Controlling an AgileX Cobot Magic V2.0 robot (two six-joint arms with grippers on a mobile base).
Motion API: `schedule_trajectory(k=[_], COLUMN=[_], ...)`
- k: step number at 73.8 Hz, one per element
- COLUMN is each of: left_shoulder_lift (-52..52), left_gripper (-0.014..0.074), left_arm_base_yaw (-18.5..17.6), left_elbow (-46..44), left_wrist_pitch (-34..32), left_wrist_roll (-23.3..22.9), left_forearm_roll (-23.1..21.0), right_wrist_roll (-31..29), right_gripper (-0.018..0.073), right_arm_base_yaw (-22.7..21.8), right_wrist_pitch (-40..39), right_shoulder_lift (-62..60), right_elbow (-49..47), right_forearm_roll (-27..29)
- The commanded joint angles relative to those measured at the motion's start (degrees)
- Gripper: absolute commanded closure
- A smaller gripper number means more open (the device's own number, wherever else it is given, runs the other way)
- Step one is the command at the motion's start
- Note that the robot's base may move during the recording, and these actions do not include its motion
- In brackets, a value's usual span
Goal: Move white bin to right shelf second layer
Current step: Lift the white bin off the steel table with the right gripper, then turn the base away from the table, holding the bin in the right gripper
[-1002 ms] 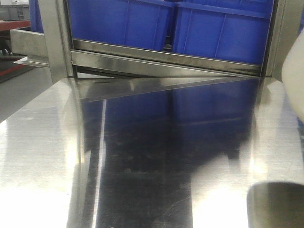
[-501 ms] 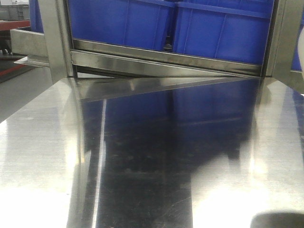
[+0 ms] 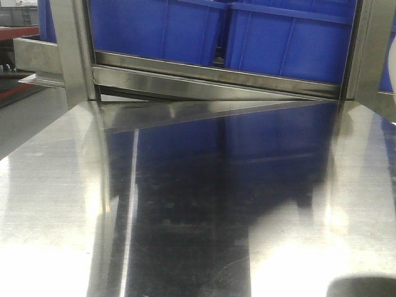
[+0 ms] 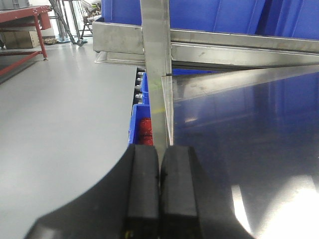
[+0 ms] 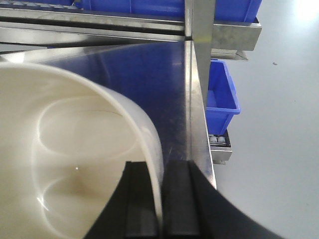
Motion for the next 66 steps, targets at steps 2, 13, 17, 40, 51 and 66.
schedule_trajectory(k=[2,13,17,40,51,66], left_shoulder_lift=[-0.79,-0.79,-0.79,-0.79,-0.79,-0.79], left_gripper=[0.0512,0.0512,0.0512,0.0512,0.0512,0.0512], left_arm_base_yaw=[-0.19,-0.19,-0.19,-0.19,-0.19,-0.19], left_elbow=[2.11,2.11,2.11,2.11,2.11,2.11], left_wrist_pitch=[-4.91,-4.91,-4.91,-4.91,-4.91,-4.91], left_wrist_roll=[-0.3,-0.3,-0.3,-0.3,-0.3,-0.3], left_forearm_roll=[0.0,0.0,0.0,0.0,0.0,0.0], right_wrist_roll=[-0.14,-0.14,-0.14,-0.14,-0.14,-0.14], right_gripper=[0.0512,0.0512,0.0512,0.0512,0.0512,0.0512], right_arm_base_yaw=[-0.29,-0.29,-0.29,-0.29,-0.29,-0.29], right_wrist_pitch=[-5.41,-5.41,-5.41,-5.41,-5.41,-5.41], right_shoulder_lift=[0.24,0.24,0.24,0.24,0.24,0.24], right_elbow=[-1.55,-1.55,-1.55,-1.55,-1.55,-1.55], right_forearm_roll=[0.4,0.4,0.4,0.4,0.4,0.4])
